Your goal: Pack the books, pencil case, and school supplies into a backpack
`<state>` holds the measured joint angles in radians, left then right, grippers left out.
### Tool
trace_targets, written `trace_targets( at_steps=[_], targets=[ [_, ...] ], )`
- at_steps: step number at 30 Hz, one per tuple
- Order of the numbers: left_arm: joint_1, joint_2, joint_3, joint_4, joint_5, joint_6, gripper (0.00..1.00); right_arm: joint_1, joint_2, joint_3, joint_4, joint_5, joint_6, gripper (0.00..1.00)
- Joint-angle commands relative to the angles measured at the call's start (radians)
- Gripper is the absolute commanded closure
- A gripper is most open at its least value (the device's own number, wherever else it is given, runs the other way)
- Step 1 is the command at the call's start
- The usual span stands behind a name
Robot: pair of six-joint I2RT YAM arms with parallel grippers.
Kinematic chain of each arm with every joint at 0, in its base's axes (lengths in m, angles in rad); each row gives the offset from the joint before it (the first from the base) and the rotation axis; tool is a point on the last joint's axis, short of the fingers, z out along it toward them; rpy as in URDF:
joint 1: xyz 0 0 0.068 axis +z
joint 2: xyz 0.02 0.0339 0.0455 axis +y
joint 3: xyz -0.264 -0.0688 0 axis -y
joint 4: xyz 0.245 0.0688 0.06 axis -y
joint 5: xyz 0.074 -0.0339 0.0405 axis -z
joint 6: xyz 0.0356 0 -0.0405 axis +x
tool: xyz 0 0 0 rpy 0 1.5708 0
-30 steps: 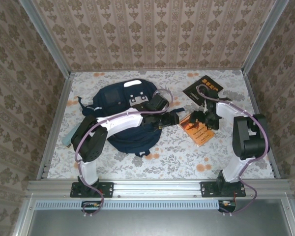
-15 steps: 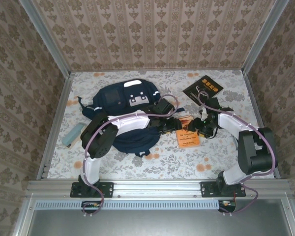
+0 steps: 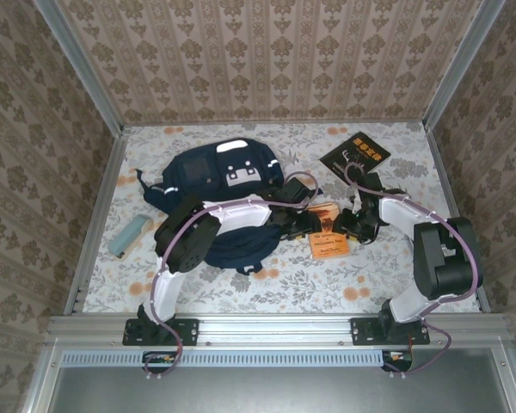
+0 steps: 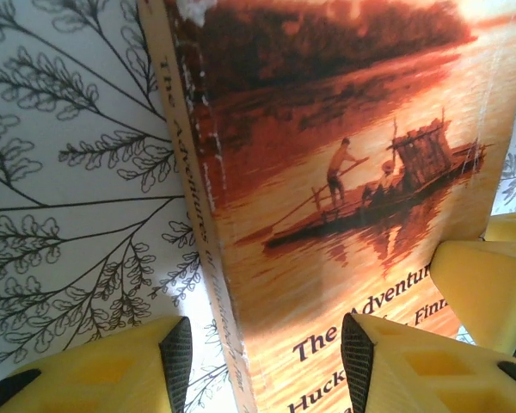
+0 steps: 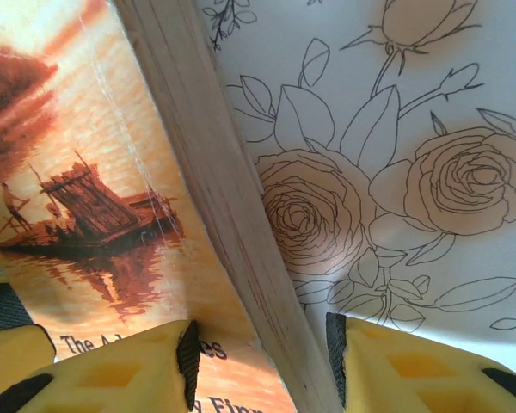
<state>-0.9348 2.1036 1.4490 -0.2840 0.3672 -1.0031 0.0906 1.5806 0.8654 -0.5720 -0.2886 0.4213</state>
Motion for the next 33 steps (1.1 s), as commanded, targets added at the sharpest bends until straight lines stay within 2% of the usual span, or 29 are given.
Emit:
trace_targets(
  at_steps=[1, 6, 12, 18, 25, 28, 33],
  targets=[
    [-0.006, 0.026, 0.026, -0.009, 0.033, -0.032, 0.46, 0.001, 0.016, -0.028, 0.020, -0.036, 0.019, 0.54],
    [-0.006, 0.046, 0.031, 0.035, 0.095, -0.062, 0.44, 0.001, 0.022, -0.051, 0.064, -0.095, 0.039, 0.56],
    [0.006, 0.037, 0.006, 0.230, 0.230, -0.142, 0.45, 0.000, 0.021, -0.061, 0.082, -0.147, 0.051, 0.59],
    [0.017, -0.024, -0.025, 0.371, 0.301, -0.184, 0.47, 0.001, 0.014, -0.065, 0.103, -0.208, 0.075, 0.61],
    [0.028, -0.077, -0.073, 0.439, 0.311, -0.207, 0.51, -0.006, 0.001, -0.075, 0.131, -0.232, 0.109, 0.64],
    [0.033, -0.093, -0.095, 0.450, 0.310, -0.212, 0.53, -0.016, -0.005, -0.089, 0.175, -0.281, 0.138, 0.66],
    [0.046, -0.121, -0.111, 0.380, 0.283, -0.175, 0.54, -0.018, -0.033, -0.091, 0.210, -0.326, 0.175, 0.77]
  ],
)
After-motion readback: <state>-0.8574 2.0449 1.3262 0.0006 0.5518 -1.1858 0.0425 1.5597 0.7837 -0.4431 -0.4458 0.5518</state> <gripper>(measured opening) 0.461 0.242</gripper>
